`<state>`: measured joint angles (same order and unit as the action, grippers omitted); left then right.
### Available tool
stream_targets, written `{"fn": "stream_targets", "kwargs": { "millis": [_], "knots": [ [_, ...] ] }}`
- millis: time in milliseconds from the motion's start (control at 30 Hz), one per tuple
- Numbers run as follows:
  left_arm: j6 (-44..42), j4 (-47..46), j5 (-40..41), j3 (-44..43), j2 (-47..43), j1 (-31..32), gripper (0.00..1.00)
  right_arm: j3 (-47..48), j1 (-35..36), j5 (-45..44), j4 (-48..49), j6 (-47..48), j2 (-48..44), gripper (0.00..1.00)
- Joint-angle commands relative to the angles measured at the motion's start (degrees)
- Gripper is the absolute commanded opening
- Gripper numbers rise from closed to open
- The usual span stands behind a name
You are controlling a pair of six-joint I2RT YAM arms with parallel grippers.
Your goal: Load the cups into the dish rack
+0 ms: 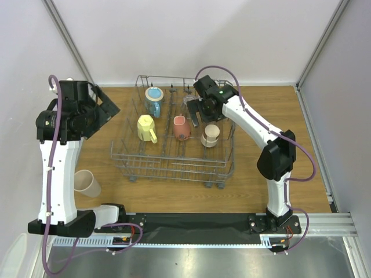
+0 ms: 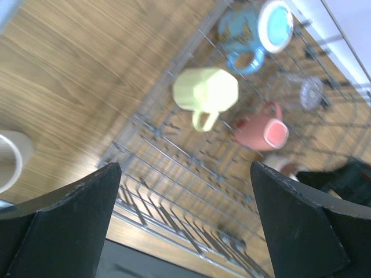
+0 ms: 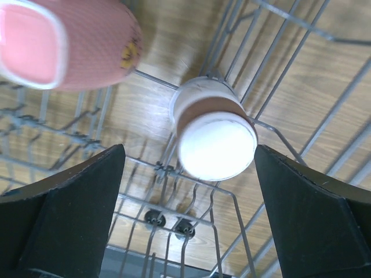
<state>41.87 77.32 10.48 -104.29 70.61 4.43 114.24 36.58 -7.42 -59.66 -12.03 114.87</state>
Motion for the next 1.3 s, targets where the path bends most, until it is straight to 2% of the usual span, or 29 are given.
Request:
{"fn": "stream_targets", "kwargs": {
  "millis": [0,233,467,533,633,733,800,900,1000,1133,1167,1267],
  "knots": [
    [-2.22,6.70,6.30,-2.41,-0.20,-0.91,1.00,4.85,0.42,0.30,-3.09,-0.97,-5.96,1.00],
    [-3.81,6.18,9.03,-0.57,-0.47,-2.05,1.00,3.72,0.51,1.79,-2.83,-1.68,-14.74,1.00],
    [-1.27,5.39,9.38,6.19,-2.92,-4.25,0.98,1.69,0.43,1.97,-3.45,-1.59,-21.61,1.00],
    [-0.12,5.74,11.05,7.43,-4.07,-6.79,0.96,1.25,0.25,2.15,-3.88,-1.50,-22.75,1.00],
    [-1.17,5.12,11.58,9.80,-5.65,-10.31,0.92,0.64,0.07,2.41,-4.24,-1.33,-25.30,1.00],
    [-0.22,6.17,13.50,12.35,-5.31,-13.74,0.80,0.02,-0.98,2.94,-4.76,-1.24,-27.59,1.00],
    [4.94,6.62,14.39,15.16,-5.57,-16.46,0.68,-0.07,-1.68,3.55,-5.29,-1.59,-28.65,1.00],
    [9.54,3.56,13.18,21.92,-6.53,-19.18,0.67,0.29,-3.44,4.95,-7.13,-2.64,-30.13,1.00],
    [9.12,-0.84,10.88,27.64,-5.40,-19.63,0.65,0.37,-3.88,6.45,-8.01,-2.65,-31.63,1.00],
    [11.57,-2.69,13.07,32.74,-3.55,-20.33,0.58,0.46,-4.06,9.27,-9.07,-2.65,-32.25,1.00],
    [11.83,-3.66,13.68,34.49,-3.46,-20.60,0.54,0.55,-4.06,8.92,-9.42,-2.21,-32.34,1.00],
    [13.24,-4.81,15.18,37.22,-2.15,-21.04,0.53,0.46,-4.32,7.51,-10.21,-1.16,-32.69,1.00]
  ]
}}
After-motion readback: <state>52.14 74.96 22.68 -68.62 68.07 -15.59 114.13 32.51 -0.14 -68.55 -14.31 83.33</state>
